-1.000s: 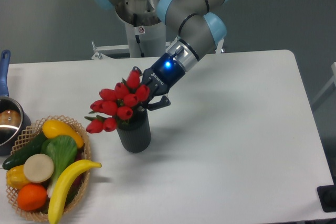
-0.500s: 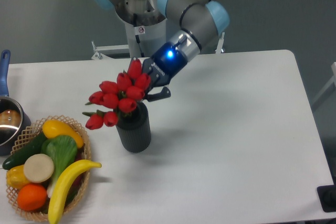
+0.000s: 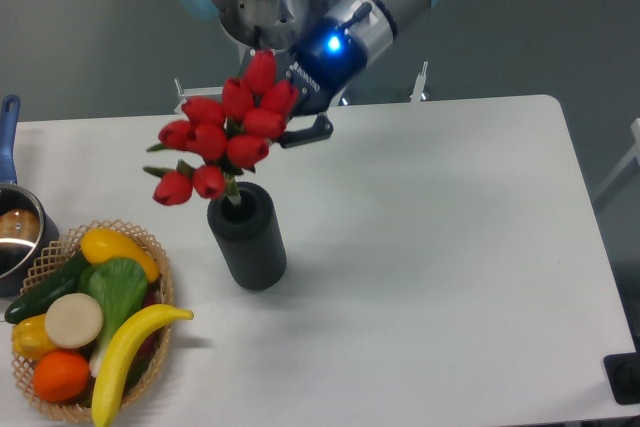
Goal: Pick up the flowers from the vase
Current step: 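Lift the gripped tulips straight up out of the black vase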
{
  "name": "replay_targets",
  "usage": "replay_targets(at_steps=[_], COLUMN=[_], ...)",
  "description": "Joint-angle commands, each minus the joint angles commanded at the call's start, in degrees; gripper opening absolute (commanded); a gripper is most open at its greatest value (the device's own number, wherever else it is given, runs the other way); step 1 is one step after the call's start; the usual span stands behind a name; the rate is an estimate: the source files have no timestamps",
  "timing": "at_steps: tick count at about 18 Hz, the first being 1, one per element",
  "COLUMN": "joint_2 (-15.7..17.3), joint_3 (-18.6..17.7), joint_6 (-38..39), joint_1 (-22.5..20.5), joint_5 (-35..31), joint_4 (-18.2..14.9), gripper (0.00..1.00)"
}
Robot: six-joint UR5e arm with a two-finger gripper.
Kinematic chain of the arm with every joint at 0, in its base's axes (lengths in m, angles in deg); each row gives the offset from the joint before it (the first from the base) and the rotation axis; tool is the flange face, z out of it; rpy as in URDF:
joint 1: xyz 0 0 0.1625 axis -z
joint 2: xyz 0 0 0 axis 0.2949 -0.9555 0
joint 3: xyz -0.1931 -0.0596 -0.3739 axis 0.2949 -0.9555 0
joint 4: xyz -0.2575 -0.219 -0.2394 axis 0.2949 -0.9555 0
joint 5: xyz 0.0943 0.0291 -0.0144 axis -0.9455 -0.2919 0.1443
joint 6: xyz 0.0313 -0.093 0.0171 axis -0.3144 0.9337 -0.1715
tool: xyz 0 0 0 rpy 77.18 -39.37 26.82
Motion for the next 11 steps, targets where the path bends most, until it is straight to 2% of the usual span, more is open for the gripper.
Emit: replay_targets(at_steps=[8, 11], joint_2=[-0.70, -1.22], joint_3=[3.96, 4.48], joint_6=[2.11, 1.85], joint_1=[-3.78, -7.72], joint_5=[2.38, 1.76], joint_4=[-0.09, -0.17], gripper=[0.00, 0.00])
